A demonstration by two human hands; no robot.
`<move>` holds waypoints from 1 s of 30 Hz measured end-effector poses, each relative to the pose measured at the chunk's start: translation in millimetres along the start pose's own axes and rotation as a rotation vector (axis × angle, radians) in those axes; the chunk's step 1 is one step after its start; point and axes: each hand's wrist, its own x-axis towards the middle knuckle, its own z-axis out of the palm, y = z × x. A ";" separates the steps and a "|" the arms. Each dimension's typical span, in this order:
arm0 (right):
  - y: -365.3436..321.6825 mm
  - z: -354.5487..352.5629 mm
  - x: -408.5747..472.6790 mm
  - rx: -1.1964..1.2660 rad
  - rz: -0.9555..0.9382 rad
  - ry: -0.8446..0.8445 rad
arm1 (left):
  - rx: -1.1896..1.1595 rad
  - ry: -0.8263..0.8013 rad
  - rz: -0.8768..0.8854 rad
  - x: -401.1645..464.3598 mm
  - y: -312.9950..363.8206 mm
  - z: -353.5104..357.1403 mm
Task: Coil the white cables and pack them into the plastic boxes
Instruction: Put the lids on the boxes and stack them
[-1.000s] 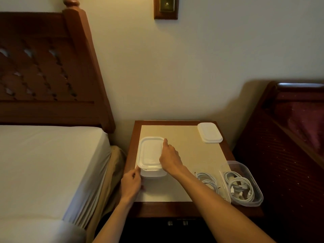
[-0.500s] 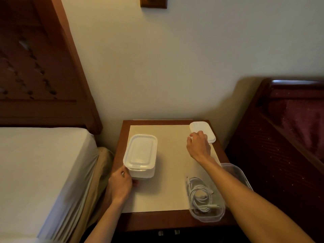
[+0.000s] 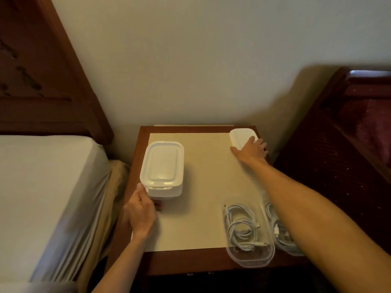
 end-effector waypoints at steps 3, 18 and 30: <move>1.1 5.3 2.6 0.037 0.007 -0.002 | 0.026 0.015 0.022 -1.3 -2.1 0.9; 1.9 -3.6 -42.4 0.187 -0.162 -0.028 | 0.062 0.043 0.050 0.9 -7.8 2.1; -10.2 -10.2 -79.0 -0.039 -0.209 -0.281 | 0.074 0.007 0.049 0.7 -13.5 2.9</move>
